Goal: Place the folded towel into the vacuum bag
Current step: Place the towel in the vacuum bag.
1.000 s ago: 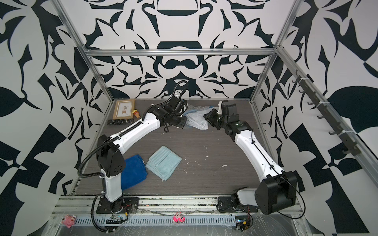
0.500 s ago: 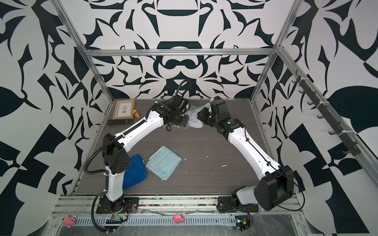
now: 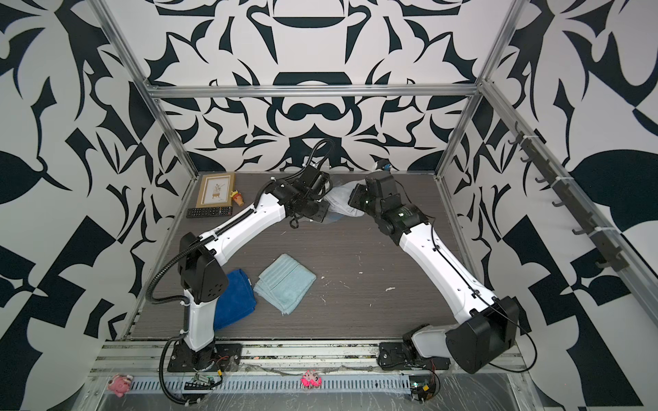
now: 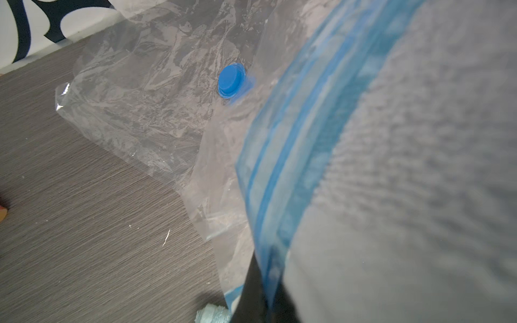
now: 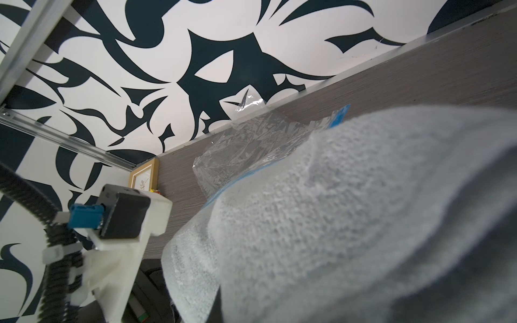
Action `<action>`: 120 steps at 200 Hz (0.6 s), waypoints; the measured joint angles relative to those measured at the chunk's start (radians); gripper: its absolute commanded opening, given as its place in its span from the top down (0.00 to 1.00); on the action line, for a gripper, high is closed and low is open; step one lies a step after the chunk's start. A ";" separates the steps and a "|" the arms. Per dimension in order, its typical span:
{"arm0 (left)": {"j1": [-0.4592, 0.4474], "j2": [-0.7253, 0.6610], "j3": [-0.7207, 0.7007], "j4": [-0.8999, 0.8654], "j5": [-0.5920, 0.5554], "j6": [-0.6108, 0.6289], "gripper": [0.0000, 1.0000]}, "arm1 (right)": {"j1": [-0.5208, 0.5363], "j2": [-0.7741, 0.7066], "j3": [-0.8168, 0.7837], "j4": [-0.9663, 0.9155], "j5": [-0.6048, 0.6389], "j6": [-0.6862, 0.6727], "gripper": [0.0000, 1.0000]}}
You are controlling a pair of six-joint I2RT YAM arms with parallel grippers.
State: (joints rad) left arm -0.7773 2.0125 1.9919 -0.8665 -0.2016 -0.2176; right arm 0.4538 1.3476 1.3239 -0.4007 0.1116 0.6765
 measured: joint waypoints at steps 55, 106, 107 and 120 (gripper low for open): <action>0.000 0.000 0.032 -0.021 -0.021 -0.004 1.00 | 0.037 0.018 -0.010 0.017 0.039 -0.027 1.00; -0.001 0.001 0.052 -0.027 -0.068 -0.003 1.00 | 0.040 0.014 -0.031 -0.003 0.094 -0.076 1.00; -0.001 0.001 0.052 -0.027 -0.069 -0.002 1.00 | 0.040 0.014 -0.031 -0.004 0.094 -0.076 1.00; -0.002 0.001 0.052 -0.026 -0.079 -0.002 1.00 | 0.040 0.009 -0.031 -0.007 0.104 -0.093 1.00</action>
State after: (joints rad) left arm -0.7792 2.0132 2.0441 -0.8928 -0.2810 -0.2195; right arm 0.4938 1.3567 1.2926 -0.4076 0.2157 0.5838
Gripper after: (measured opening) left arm 0.048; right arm 0.110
